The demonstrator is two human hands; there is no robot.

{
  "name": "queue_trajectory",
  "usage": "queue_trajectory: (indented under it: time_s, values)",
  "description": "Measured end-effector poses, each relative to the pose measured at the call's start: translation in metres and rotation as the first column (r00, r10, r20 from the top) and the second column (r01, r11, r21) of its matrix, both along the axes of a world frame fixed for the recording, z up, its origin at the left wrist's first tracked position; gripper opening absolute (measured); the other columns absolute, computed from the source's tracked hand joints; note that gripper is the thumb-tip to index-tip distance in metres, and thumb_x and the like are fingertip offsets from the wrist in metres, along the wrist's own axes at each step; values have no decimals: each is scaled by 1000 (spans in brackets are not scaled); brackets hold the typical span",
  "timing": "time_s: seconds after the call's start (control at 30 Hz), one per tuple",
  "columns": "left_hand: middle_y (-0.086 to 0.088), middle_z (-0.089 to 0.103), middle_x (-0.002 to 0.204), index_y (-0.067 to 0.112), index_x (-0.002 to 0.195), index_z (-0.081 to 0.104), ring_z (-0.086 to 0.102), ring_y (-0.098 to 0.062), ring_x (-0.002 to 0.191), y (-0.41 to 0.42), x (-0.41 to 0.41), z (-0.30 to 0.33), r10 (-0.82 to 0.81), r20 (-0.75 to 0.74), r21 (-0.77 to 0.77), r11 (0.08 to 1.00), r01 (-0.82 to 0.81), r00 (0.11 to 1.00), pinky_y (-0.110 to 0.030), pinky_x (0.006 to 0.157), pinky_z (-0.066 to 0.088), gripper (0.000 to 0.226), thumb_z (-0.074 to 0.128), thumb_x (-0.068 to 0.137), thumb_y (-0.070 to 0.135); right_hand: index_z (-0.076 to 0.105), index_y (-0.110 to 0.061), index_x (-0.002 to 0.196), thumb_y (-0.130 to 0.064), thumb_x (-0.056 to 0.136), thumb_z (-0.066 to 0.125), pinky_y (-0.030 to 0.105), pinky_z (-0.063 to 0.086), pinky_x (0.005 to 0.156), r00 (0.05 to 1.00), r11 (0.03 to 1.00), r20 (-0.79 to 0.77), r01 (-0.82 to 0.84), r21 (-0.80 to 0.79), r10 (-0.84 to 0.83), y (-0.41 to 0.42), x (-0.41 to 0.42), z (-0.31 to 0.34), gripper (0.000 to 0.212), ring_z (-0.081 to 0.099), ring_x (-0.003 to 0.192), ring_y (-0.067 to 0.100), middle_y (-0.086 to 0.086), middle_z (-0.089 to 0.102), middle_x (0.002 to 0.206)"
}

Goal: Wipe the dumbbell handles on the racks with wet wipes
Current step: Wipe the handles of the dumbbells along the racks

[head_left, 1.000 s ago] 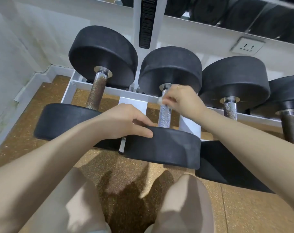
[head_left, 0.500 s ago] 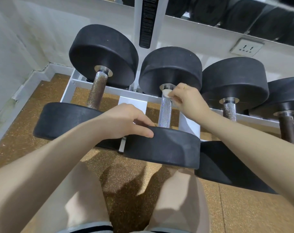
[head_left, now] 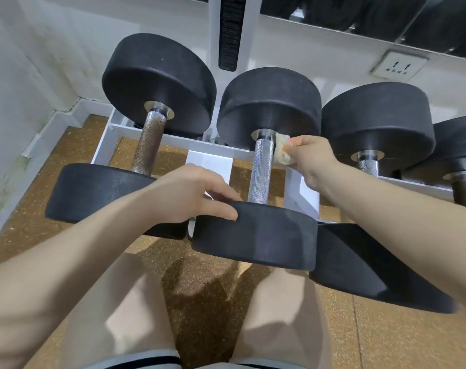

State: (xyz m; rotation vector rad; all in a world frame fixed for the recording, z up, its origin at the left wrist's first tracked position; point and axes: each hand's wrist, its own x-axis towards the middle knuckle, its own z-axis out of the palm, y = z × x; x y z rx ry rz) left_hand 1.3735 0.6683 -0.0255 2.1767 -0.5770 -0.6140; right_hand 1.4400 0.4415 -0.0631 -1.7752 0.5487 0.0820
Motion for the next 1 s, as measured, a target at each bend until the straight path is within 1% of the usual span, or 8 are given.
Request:
queue_trajectory:
  time_s: [0.07, 0.17, 0.3, 0.5, 0.6, 0.73, 0.9, 1.0]
  values:
    - [14, 68, 87, 29, 91, 73, 61, -1, 84, 0, 1, -2, -12, 19, 2, 1000, 12, 1000, -18, 79, 48, 18, 74, 73, 27, 51, -11, 67, 11, 87, 49, 33, 49, 64, 999, 988, -40, 14, 151, -8, 9, 4, -2, 29, 50, 59, 19, 8, 51, 65]
    - [16, 67, 85, 33, 89, 72, 61, 1, 85, -1, 2, -3, -23, 35, 5, 1000, 23, 999, -12, 76, 46, 17, 74, 73, 28, 48, -11, 60, 16, 82, 49, 22, 38, 49, 975, 983, -125, -179, 28, 181, 4, -9, -7, 35, 47, 40, 10, 4, 49, 48]
    - [18, 66, 88, 46, 86, 69, 58, 2, 88, 0, 4, -1, -45, 1, 53, 998, 45, 999, -15, 77, 46, 17, 75, 70, 41, 47, -12, 57, 9, 78, 60, 15, 28, 41, 666, 748, -518, -659, -74, 536, -2, -49, -5, 32, 39, 39, 9, 2, 43, 46]
    - [16, 64, 103, 33, 106, 68, 55, 1, 96, 0, 2, 11, -106, -27, 173, 979, 109, 994, -35, 86, 47, 65, 43, 62, 72, 50, -11, 60, 13, 80, 55, 36, 46, 68, 922, 993, -374, -114, -19, 98, 0, -7, 5, 31, 50, 62, 19, 7, 51, 62]
    - [18, 64, 105, 32, 107, 68, 52, 4, 98, 1, 5, 8, -112, -45, 146, 982, 118, 993, -30, 87, 47, 68, 43, 62, 77, 57, -8, 71, 12, 85, 51, 26, 49, 65, 950, 933, -266, 238, 272, -164, 9, 13, 3, 25, 52, 56, 14, 3, 58, 60]
    - [26, 57, 102, 34, 108, 67, 51, 9, 98, 2, 6, 6, -112, -67, 120, 986, 119, 991, -18, 87, 42, 65, 43, 64, 76, 61, -3, 88, 12, 86, 47, 16, 40, 50, 947, 866, -264, 281, 413, -182, 23, -3, 7, 21, 47, 49, 9, 1, 56, 60]
    - [28, 54, 100, 33, 109, 67, 49, 11, 97, 1, 6, 5, -102, -70, 114, 987, 110, 992, -9, 87, 36, 63, 44, 65, 72, 61, 6, 73, 12, 83, 51, 15, 29, 45, 837, 986, -525, -163, 33, 156, 15, -43, 9, 16, 42, 49, 11, 0, 50, 53]
    - [25, 56, 100, 32, 110, 67, 49, 8, 98, 1, 4, 6, -73, -100, 108, 991, 84, 992, -8, 86, 35, 65, 44, 64, 71, 60, 11, 109, 1, 85, 56, 21, 33, 67, 614, 791, -681, -606, -84, 398, 14, -43, 13, 26, 42, 79, 14, 12, 57, 88]
